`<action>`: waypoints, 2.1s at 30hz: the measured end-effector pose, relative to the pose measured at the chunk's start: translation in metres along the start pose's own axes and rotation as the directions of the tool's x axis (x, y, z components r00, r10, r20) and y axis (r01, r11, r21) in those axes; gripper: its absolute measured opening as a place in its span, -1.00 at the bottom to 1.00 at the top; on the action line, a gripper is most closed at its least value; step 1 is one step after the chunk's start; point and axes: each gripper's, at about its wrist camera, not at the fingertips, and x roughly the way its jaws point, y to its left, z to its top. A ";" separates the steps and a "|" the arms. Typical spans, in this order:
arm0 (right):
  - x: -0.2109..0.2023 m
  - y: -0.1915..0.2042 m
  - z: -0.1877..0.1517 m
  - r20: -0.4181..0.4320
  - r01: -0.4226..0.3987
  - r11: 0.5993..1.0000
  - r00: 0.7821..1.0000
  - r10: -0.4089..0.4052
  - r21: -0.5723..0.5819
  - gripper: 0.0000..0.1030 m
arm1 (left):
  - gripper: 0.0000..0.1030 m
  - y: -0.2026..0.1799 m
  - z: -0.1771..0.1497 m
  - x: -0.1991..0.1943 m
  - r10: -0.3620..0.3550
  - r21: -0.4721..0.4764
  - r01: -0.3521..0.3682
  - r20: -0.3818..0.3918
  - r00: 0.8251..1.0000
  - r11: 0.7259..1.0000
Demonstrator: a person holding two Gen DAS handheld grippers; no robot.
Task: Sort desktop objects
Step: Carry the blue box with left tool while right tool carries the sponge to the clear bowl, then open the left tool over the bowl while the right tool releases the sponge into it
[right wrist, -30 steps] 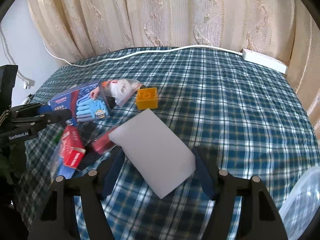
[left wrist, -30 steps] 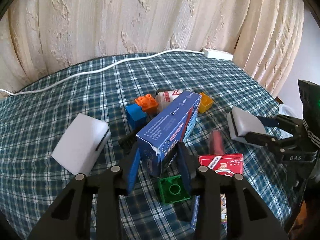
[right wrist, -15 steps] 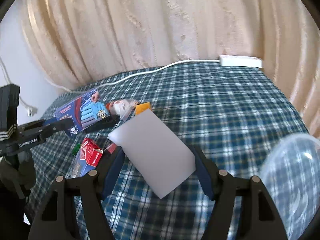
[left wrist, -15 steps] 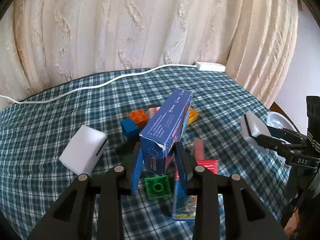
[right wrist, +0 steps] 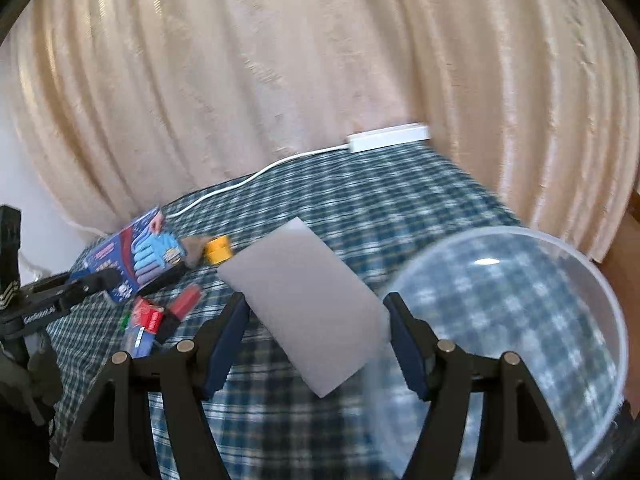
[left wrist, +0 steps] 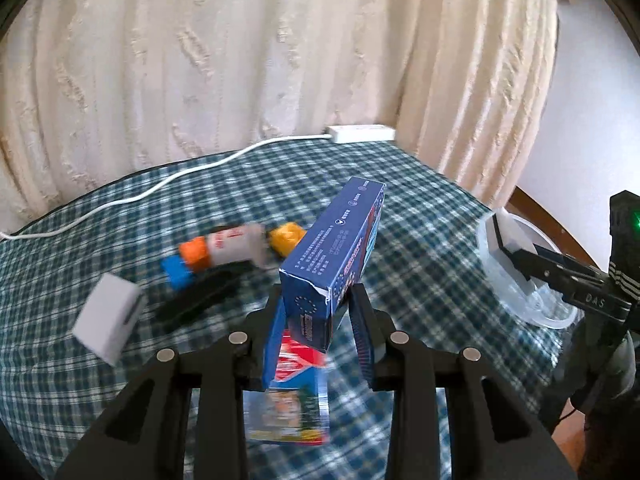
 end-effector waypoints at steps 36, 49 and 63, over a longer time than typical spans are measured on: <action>-0.049 -0.130 -0.019 0.004 0.329 0.920 0.941 -0.338 0.214 0.52 | -0.31 -0.205 0.026 0.089 -0.315 0.187 0.343 -0.164 0.935 0.921; -0.044 -0.120 -0.012 0.003 0.351 0.919 0.934 -0.358 0.179 0.60 | -0.28 -0.216 0.040 0.115 -0.499 0.102 0.539 -0.266 0.824 0.836; -0.040 -0.111 -0.013 -0.004 0.318 0.929 0.946 -0.323 0.188 0.60 | 0.10 -0.199 0.044 0.104 -0.392 0.143 0.426 -0.215 0.894 0.893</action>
